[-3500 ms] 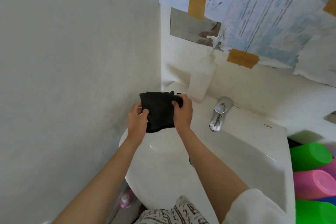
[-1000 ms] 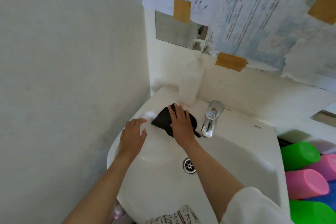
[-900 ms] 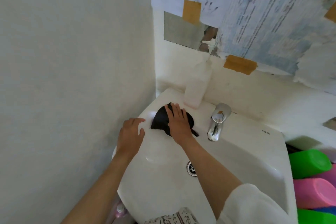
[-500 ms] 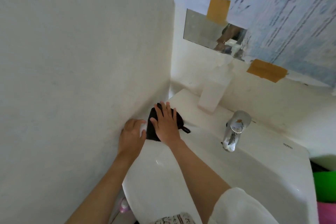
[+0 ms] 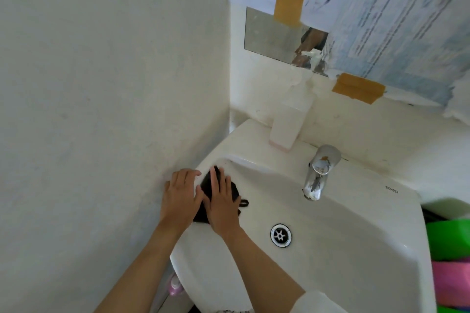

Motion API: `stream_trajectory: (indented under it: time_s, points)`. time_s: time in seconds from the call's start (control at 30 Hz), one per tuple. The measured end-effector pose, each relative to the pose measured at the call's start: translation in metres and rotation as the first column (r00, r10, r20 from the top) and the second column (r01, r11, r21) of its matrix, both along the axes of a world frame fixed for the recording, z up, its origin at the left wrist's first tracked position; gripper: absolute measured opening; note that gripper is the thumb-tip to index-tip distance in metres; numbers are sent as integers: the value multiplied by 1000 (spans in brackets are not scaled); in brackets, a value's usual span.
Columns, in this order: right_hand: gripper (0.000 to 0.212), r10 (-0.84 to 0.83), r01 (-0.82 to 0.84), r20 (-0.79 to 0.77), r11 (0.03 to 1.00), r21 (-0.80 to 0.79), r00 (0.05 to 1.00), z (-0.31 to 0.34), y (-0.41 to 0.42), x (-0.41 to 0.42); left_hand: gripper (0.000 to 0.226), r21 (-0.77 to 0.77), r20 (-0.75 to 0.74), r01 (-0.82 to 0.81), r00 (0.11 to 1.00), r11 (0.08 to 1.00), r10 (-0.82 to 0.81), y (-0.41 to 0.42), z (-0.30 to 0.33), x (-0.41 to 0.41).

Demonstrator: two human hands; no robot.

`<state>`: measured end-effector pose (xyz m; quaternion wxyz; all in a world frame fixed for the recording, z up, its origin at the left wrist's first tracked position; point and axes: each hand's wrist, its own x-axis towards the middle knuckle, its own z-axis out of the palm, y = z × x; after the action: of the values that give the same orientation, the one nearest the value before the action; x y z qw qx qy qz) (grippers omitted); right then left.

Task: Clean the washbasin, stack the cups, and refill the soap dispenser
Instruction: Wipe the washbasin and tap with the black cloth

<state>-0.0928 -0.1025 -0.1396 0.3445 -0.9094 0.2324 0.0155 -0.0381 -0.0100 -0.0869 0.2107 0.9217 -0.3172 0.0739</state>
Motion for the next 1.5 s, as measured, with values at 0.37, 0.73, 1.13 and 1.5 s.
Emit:
stream_trajectory:
  time_s: [0.37,0.73,1.13,1.5]
  points:
    - [56,-640,629,233,766,129,732,-44,-58,-88,33,-22,-124,-75,990,997,71,14,-5,3]
    - [78,-545,561,-262,828,-17,796,-41,-27,-54,51,-57,-221,-91,972,994,76,20,-3,3]
    - [68,-445,369,167,861,350,880,5,-7,21,40,-97,-355,-31,935,995,-5,18,0,12]
    - [65,-174,46,328,930,365,928,37,-13,39,30,-97,-308,-124,947,987,89,6,3,8]
